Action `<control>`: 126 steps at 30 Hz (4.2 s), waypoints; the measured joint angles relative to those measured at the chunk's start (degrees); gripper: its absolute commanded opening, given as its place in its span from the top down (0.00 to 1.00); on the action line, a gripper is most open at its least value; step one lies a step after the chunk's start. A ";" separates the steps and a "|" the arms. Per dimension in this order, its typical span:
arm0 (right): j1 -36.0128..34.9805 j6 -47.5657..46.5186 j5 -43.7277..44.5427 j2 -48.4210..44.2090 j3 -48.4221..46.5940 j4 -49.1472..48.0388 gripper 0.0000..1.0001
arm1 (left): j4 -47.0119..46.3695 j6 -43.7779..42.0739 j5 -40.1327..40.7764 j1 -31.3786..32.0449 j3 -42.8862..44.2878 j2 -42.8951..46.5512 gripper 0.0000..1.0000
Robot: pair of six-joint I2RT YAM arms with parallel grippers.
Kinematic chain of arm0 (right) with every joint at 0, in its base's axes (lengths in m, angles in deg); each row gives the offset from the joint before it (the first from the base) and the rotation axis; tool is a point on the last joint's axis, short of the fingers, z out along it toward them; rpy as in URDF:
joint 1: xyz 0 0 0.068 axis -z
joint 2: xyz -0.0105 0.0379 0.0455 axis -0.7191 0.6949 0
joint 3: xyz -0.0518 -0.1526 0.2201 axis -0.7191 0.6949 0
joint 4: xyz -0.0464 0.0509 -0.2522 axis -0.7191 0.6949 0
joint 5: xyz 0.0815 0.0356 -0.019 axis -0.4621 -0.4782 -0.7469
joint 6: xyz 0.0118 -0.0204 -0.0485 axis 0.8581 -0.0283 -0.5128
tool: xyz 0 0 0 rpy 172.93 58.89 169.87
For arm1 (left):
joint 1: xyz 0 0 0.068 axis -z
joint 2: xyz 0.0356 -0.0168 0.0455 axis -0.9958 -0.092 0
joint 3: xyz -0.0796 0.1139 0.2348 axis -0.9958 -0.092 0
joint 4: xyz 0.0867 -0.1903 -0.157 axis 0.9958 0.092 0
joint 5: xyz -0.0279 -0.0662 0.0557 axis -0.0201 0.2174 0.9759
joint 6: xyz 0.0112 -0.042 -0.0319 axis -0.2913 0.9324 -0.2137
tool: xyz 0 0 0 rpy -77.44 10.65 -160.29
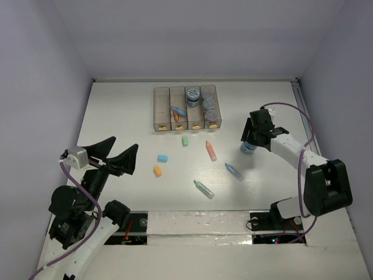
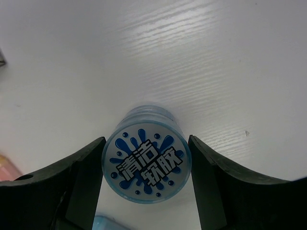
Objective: Sort the stationery into containers
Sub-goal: Pick up the stationery from the center of the board, then place the stationery in the storage box, then pick up the pen from the center of the board.
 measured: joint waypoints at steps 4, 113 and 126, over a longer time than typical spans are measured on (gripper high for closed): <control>-0.90 -2.40 -5.55 -2.54 -2.71 0.20 0.63 | 0.02 -0.02 0.07 -0.02 0.00 -0.09 0.01; -42.88 -9.73 -17.55 10.58 -2.21 0.17 0.98 | -0.98 2.95 -12.09 -7.65 -0.22 -19.58 0.22; -35.06 -8.74 -10.25 -0.55 -14.34 -8.81 0.99 | -1.79 2.89 -22.38 -7.65 -0.46 -25.00 0.25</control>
